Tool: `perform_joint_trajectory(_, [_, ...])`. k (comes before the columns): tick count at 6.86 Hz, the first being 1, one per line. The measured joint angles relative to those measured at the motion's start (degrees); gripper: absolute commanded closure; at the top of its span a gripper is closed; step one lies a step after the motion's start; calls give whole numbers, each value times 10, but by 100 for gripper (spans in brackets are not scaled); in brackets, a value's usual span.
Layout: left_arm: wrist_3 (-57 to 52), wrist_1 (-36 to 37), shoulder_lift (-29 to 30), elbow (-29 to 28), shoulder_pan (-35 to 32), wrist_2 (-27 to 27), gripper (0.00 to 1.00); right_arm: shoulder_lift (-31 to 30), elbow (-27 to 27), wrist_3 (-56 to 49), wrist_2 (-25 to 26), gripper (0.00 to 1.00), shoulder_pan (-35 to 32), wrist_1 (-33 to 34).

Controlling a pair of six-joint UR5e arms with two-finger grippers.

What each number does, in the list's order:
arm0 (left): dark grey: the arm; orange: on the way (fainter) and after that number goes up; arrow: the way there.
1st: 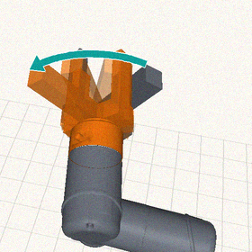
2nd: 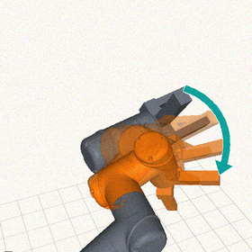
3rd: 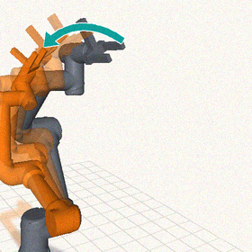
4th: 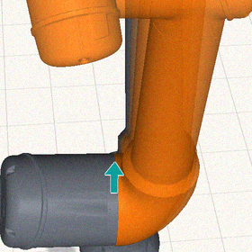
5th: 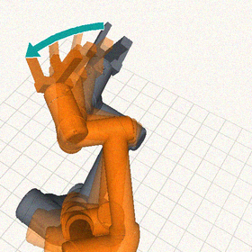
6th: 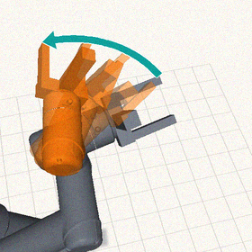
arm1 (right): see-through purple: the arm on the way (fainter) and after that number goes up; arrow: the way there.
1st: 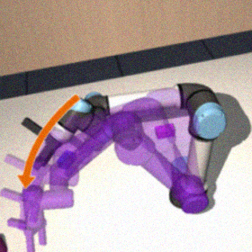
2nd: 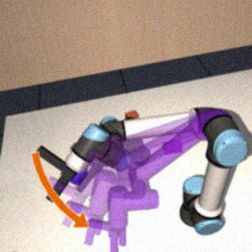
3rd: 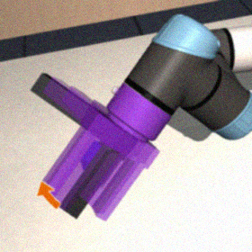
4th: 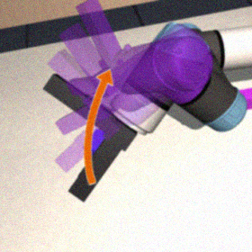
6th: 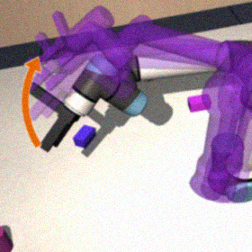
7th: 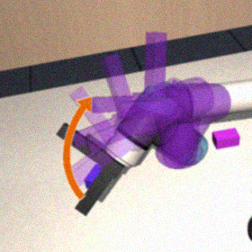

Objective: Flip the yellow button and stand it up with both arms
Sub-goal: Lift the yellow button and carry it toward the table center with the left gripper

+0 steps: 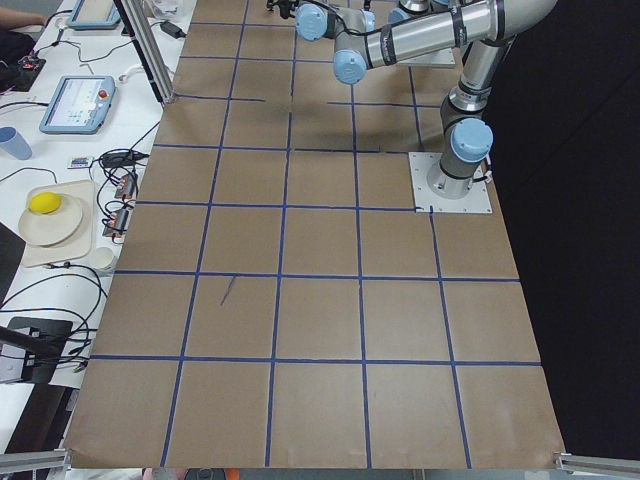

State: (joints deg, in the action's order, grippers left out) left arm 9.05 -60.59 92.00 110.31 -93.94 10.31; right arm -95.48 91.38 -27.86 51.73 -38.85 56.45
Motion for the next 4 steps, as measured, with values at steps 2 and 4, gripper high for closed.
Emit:
perform_joint_trajectory(2, [4, 13, -1, 2, -12, -35, 97, 10, 5, 0, -83, 0, -2, -139])
perform_joint_trajectory(4, [4, 26, 8, 0, -14, -49, 97, 16, 7, -23, -175, 1, -35, -235])
